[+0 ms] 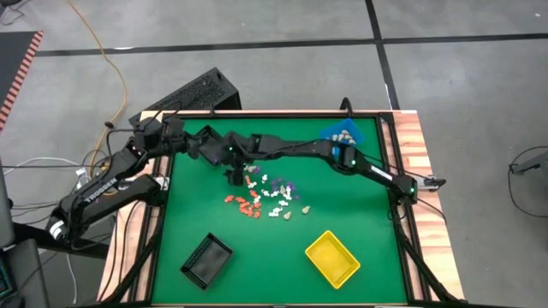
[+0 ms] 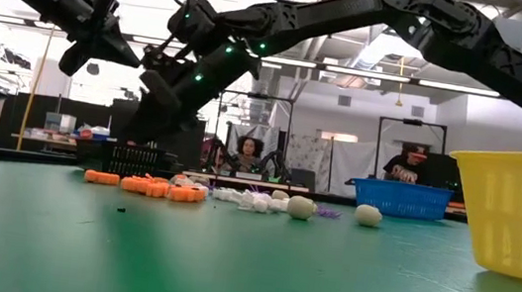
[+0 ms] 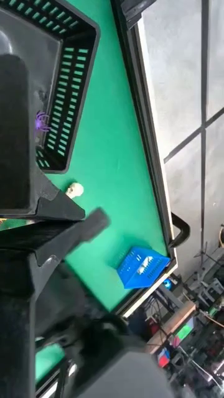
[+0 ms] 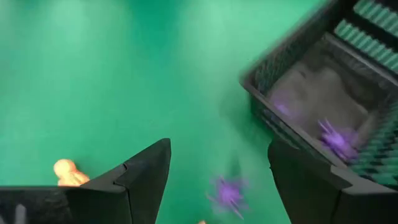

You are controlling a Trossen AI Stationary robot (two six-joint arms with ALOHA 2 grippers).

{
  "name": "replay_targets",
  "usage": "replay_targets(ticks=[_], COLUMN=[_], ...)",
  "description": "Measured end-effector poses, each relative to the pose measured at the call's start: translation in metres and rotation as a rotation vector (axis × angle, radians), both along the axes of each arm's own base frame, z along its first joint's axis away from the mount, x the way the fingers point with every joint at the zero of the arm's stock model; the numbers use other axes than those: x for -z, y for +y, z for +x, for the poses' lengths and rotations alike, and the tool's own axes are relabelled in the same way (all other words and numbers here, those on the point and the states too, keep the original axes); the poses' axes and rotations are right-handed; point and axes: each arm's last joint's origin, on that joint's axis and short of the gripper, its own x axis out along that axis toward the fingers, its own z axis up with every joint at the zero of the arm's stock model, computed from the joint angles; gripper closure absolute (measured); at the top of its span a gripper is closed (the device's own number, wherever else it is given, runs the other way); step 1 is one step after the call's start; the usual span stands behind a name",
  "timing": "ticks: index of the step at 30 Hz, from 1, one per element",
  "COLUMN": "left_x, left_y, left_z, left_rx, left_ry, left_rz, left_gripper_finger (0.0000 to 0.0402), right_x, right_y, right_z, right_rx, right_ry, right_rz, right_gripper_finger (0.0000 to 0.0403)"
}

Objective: Sort Halloween decoration
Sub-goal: Put the purple spider toy into the top black basket

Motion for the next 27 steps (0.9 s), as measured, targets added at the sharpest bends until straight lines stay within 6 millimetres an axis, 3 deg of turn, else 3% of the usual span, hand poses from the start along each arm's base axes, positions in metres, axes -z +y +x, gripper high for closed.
replay_targets(ticks=[5, 17, 27], left_x=[0.002, 0.003, 0.003], left_y=[0.000, -0.001, -0.001], left_z=[0.000, -0.001, -0.001], left_rx=[0.002, 0.007, -0.001], left_ry=[0.017, 0.031, 0.034], left_rz=[-0.013, -0.010, -0.009], left_gripper_finger=[0.0401, 0.0401, 0.0401], right_x=[0.007, 0.048, 0.048], right_y=[0.005, 0.007, 0.006], right_z=[0.001, -0.004, -0.004], right_rx=[-0.019, 0.025, 0.093], right_ry=[0.007, 0.080, 0.091], right_rz=[-0.014, -0.047, -0.097], right_gripper_finger=[0.0109, 0.0109, 0.0132])
